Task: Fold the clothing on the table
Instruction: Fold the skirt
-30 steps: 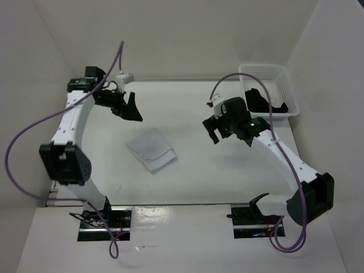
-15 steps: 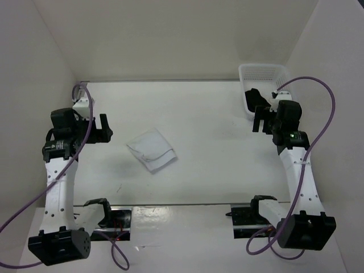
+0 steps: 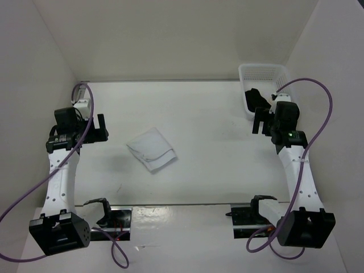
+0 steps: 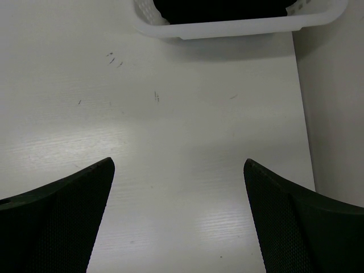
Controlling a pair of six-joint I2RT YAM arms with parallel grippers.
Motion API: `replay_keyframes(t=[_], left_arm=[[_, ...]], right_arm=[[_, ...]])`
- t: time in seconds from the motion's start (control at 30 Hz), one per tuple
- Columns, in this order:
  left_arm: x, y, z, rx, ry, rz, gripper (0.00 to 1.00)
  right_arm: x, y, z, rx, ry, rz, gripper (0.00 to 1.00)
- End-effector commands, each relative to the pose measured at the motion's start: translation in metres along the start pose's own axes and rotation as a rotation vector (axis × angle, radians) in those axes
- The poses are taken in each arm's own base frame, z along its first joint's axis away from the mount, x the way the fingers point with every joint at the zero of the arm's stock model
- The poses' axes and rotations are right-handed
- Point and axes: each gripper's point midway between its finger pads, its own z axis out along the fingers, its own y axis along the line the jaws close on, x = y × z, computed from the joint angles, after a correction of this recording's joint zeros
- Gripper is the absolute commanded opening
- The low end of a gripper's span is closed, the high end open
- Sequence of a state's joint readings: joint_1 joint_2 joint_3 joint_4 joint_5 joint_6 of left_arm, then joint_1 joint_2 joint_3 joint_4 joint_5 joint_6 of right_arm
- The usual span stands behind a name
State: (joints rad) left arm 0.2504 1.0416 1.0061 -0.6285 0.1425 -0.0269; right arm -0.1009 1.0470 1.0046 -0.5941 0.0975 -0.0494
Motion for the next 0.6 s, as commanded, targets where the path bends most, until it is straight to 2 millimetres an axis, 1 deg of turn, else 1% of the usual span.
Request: replay_keyframes(t=[0.0, 0.03, 0.17, 0.2, 0.33, 0.37, 0.5, 0.53, 0.57], left_arm=[[-0.0154, -0.0003, -0.0075, 0.003, -0.052, 0.023, 1.00], [-0.0155, -0.0022, -0.0075, 0.014, -0.052, 0.023, 1.00], [-0.0142, -0.0018, -0.0052, 0.015, -0.043, 0.021, 1.00], [-0.0142, -0.0018, -0.0052, 0.015, -0.043, 0.021, 1.00], [-0.0142, -0.0034, -0.0052, 0.024, -0.044, 0.021, 1.00], [-0.0142, -0.0034, -0.0052, 0.024, -0.044, 0.021, 1.00], [-0.0142, -0.0034, -0.0052, 0.024, -0.044, 0.021, 1.00], [-0.0143, -0.0050, -0.0052, 0.033, -0.044, 0.022, 1.00], [-0.0143, -0.0047, -0.0052, 0.033, -0.045, 0.031, 1.00]], right_arm=[[-0.0120, -0.0010, -0.0131, -0.004, -0.070, -0.003, 0.98], [-0.0139, -0.0014, -0.0163, -0.004, -0.082, -0.002, 0.98], [-0.0140, -0.0014, -0.0163, -0.004, -0.082, -0.002, 0.98], [-0.0177, -0.0016, -0.0186, -0.003, -0.101, -0.001, 0.98], [-0.0192, -0.0007, -0.0211, -0.012, -0.110, -0.011, 0.98], [-0.0155, 0.0011, -0.0194, -0.021, -0.101, -0.012, 0.98], [-0.0155, 0.0011, -0.0194, -0.021, -0.101, -0.012, 0.98], [-0.0172, 0.0004, -0.0222, -0.020, -0.112, -0.021, 0.98], [-0.0172, 0.0028, -0.0223, -0.034, -0.113, -0.021, 0.98]])
